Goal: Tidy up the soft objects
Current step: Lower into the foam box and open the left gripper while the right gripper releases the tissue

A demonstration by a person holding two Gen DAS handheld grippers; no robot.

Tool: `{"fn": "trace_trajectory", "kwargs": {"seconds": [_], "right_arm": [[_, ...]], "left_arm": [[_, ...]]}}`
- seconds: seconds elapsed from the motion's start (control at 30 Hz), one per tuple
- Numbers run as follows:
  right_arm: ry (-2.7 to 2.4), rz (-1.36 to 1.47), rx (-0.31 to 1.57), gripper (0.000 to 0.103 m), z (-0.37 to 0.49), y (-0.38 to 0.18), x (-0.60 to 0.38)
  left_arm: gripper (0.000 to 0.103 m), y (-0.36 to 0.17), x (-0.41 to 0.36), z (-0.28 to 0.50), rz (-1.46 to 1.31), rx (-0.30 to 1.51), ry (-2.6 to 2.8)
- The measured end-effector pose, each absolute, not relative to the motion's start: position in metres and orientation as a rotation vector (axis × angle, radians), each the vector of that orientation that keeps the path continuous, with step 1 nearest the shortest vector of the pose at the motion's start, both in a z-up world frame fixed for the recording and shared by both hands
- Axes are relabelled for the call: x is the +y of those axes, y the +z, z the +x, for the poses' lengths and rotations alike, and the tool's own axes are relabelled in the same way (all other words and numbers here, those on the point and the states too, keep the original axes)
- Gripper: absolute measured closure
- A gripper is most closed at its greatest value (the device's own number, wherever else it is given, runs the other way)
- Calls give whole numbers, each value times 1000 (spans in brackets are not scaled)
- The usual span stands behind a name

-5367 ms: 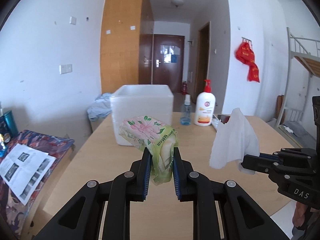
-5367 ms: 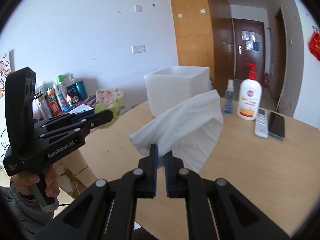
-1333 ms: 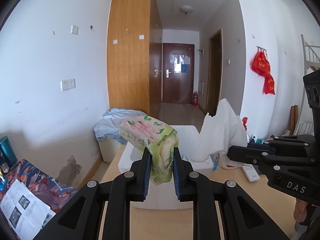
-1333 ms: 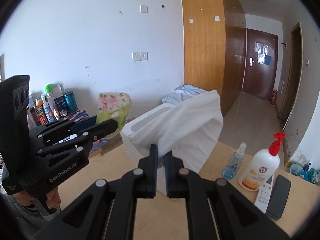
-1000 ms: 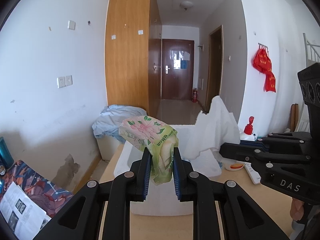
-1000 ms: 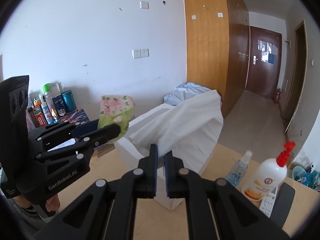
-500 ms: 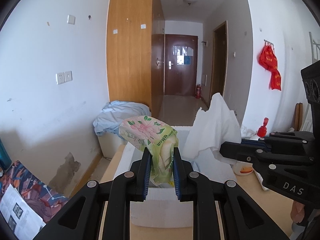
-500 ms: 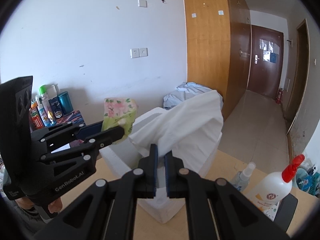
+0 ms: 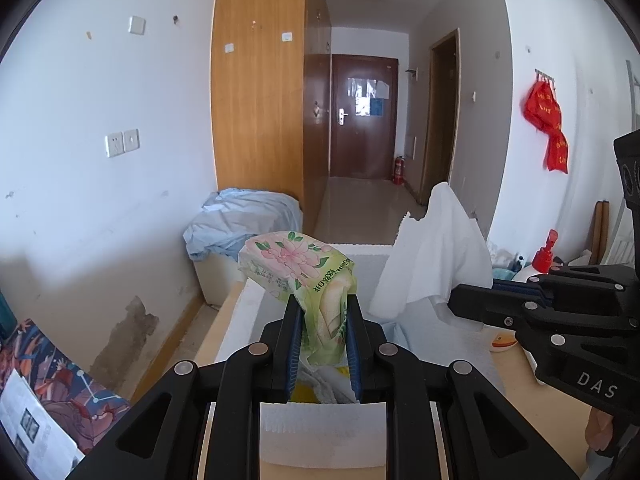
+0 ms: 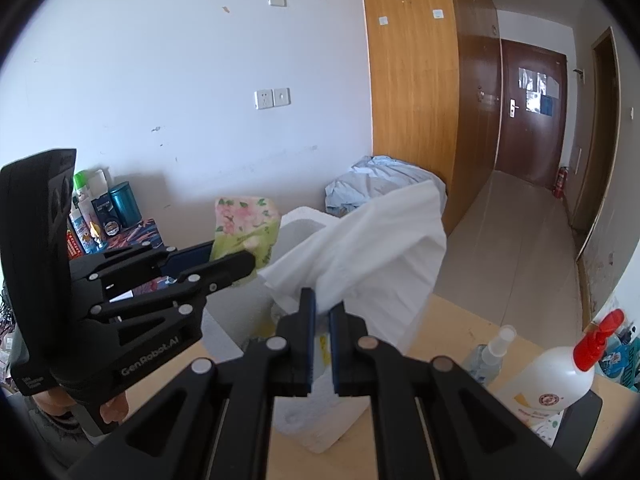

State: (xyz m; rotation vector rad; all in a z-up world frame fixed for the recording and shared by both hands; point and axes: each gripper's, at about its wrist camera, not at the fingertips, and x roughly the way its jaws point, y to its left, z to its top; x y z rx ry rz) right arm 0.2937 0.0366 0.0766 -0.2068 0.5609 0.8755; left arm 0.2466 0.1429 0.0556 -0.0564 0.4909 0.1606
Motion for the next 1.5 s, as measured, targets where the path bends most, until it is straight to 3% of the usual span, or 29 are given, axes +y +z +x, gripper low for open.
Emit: {"fn": "trace_trajectory", "kwargs": {"seconds": [0.2,0.3,0.4,0.47,0.67,1.5], "right_arm": [[870,-204,565,94,297,77,37],[867,-203,563,94,297,78,37],[864,-202,563,94,298,77,37],[864,-199,564,94,298,77,38],[859,-201,560,94,298,76,39],[899,-215,574,94,306,68,59]], "left_arm": [[81,54,140,253,-38,499,158],[75,53,139,253,-25,489,167],[64,51,140,255,-26,495,173],[46,51,141,254,-28,491,183],[25,54,144,247,-14,454,224],[19,58,182,226,-62,417,314]]}}
